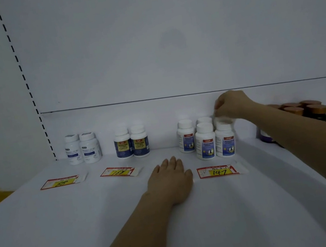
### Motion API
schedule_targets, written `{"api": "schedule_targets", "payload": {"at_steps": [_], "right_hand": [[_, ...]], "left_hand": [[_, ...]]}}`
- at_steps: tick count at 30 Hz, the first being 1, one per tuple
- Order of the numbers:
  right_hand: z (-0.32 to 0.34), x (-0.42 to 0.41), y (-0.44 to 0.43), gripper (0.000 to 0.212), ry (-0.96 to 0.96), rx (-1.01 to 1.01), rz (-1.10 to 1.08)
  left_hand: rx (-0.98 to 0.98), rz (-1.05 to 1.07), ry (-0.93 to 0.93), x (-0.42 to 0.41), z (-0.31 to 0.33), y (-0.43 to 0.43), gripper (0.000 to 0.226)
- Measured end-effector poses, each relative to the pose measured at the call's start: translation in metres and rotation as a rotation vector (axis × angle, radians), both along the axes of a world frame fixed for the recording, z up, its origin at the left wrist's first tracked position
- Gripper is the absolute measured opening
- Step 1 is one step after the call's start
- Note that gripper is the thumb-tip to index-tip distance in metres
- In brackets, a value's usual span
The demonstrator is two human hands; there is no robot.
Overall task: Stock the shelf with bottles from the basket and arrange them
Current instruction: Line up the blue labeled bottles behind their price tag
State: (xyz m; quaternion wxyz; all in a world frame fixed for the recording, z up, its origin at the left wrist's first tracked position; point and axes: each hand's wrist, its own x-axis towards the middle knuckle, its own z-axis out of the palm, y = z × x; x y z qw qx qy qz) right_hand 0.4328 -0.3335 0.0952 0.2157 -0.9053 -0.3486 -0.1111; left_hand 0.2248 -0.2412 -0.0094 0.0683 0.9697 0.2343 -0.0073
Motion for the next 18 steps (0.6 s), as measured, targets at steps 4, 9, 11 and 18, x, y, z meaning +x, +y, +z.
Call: {"api": "schedule_targets", "payload": {"at_steps": [4, 9, 11, 18], "right_hand": [[0.035, -0.012, -0.013, 0.029, -0.197, 0.209, 0.09], [0.078, -0.047, -0.036, 0.024, -0.324, 0.394, 0.237], [0.081, -0.063, -0.043, 0.02, -0.223, 0.459, 0.28], [0.019, -0.106, -0.04, 0.025, 0.097, 0.43, 0.389]], "left_hand": [[-0.002, 0.009, -0.027, -0.001, 0.001, 0.001, 0.057], [-0.145, 0.08, -0.223, -0.007, 0.015, -0.009, 0.063], [-0.267, 0.072, -0.419, -0.01, 0.026, -0.015, 0.065], [-0.678, -0.091, -0.586, -0.011, 0.039, -0.02, 0.048]]}}
